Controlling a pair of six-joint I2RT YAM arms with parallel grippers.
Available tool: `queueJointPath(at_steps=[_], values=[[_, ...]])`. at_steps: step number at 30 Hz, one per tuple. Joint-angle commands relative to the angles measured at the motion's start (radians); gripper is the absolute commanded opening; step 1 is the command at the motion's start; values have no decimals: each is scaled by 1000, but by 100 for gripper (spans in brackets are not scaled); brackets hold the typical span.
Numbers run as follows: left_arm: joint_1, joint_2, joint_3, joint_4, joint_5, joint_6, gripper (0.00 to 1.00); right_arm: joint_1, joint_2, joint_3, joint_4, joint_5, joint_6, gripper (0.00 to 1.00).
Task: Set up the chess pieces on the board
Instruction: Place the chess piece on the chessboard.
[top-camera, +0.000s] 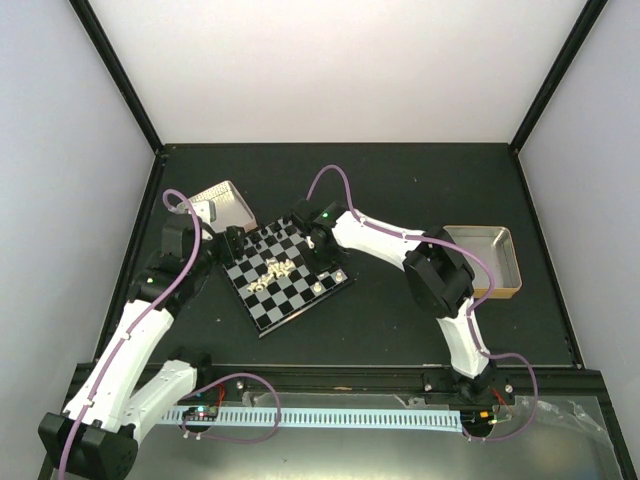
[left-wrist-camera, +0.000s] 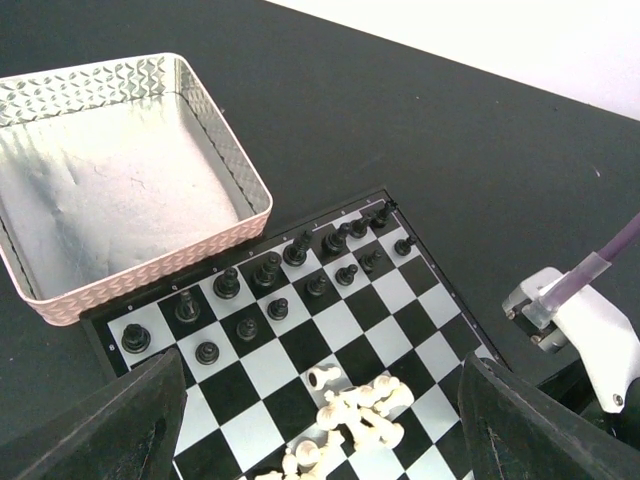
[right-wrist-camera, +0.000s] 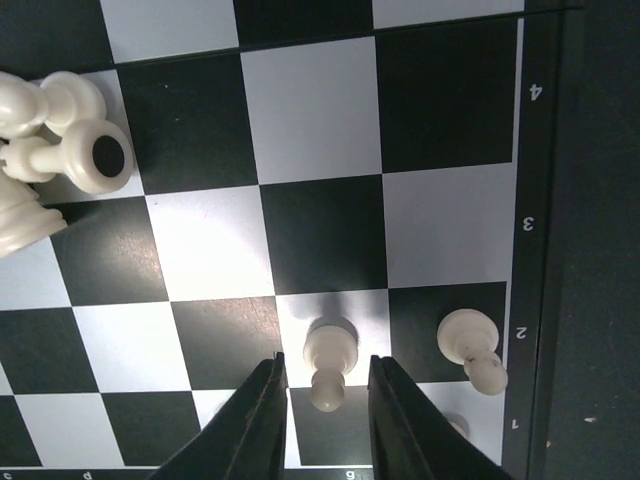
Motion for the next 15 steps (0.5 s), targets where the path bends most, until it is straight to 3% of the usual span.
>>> queueJointPath(at_steps=[1,9,15], values=[[-9,-8,-1,12,-7,-6,77,6,-49,-5,25,17,26,27],[-27,28,-46,51,104,0,75,6,-181,-77,155,8,79,33],[-30,115,-128,109,235,-53,59,6,-294,-228,307,18,128,34]])
